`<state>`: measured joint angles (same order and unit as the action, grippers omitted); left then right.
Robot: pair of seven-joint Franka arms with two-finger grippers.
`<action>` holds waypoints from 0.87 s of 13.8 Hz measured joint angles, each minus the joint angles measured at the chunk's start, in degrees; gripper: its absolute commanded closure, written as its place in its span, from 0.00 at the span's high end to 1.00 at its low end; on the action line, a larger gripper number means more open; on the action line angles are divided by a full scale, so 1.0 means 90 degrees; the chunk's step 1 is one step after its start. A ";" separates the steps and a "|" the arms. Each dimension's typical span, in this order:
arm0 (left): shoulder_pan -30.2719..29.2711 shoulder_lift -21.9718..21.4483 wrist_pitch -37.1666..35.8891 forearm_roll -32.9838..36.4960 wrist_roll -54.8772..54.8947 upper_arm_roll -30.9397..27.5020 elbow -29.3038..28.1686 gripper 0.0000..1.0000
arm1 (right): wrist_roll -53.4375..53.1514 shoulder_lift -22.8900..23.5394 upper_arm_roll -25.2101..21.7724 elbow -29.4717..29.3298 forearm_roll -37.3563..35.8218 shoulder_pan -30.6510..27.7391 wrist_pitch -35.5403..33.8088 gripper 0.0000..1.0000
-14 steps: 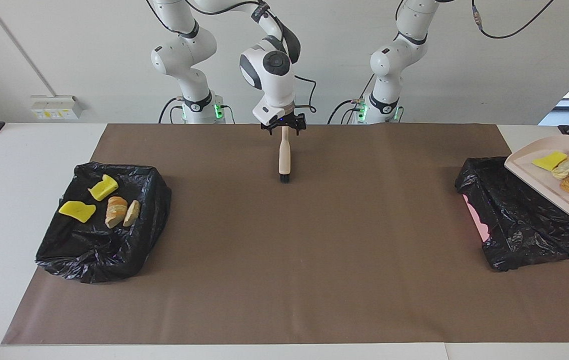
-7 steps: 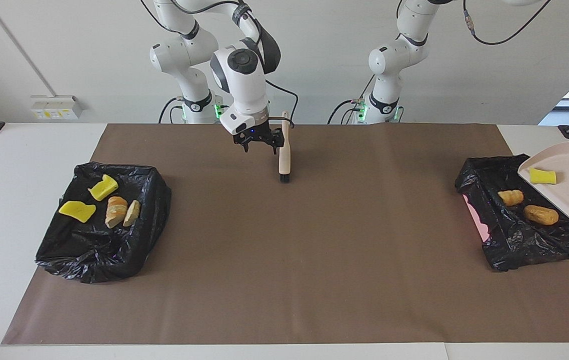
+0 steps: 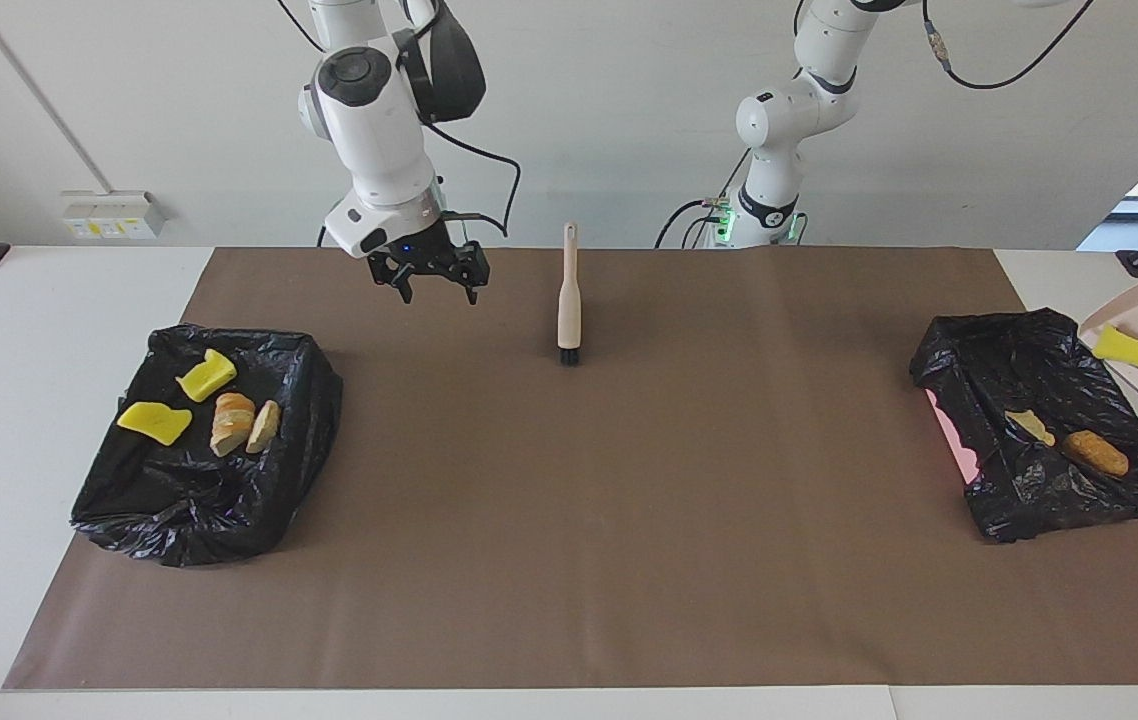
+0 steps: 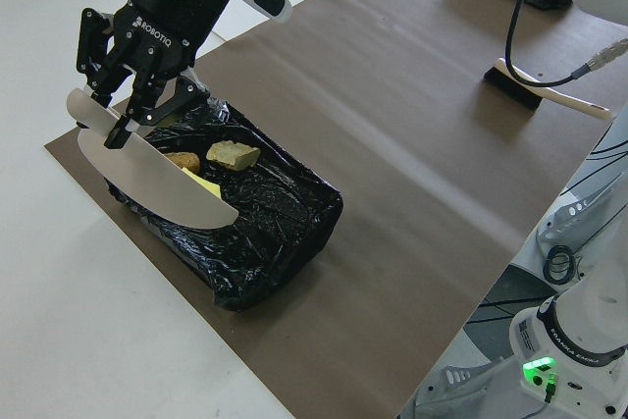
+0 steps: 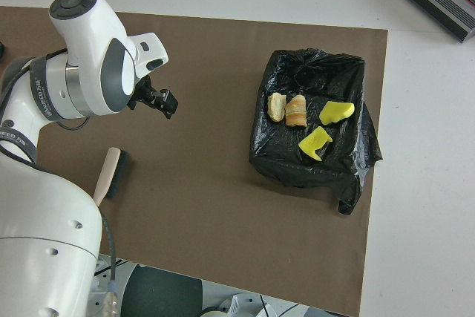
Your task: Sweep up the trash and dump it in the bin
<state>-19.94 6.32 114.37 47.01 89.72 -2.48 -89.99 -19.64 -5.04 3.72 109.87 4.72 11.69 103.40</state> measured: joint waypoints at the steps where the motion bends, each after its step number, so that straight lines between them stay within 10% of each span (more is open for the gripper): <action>1: 0.0078 0.0000 -0.0110 0.0174 0.0000 0.0004 0.0028 0.00 | 0.0106 -0.0018 -0.0008 -0.0185 -0.0122 -0.0175 -0.0206 1.00; 8: 0.1172 -0.0031 -0.1404 0.1194 -0.0371 0.0037 0.0086 0.00 | 0.0431 -0.0049 -0.0170 -0.1335 -0.0282 -0.1019 -0.0972 1.00; 12: 0.1111 -0.0062 -0.1448 -0.0482 -0.0868 -0.0110 0.0101 0.00 | 0.0474 -0.0049 -0.0360 -0.1659 -0.0540 -0.1112 -0.1037 1.00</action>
<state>-9.95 5.77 101.34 42.67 81.91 -3.47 -89.08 -15.37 -5.48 0.48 94.94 -0.14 1.68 94.07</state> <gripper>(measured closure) 0.670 0.000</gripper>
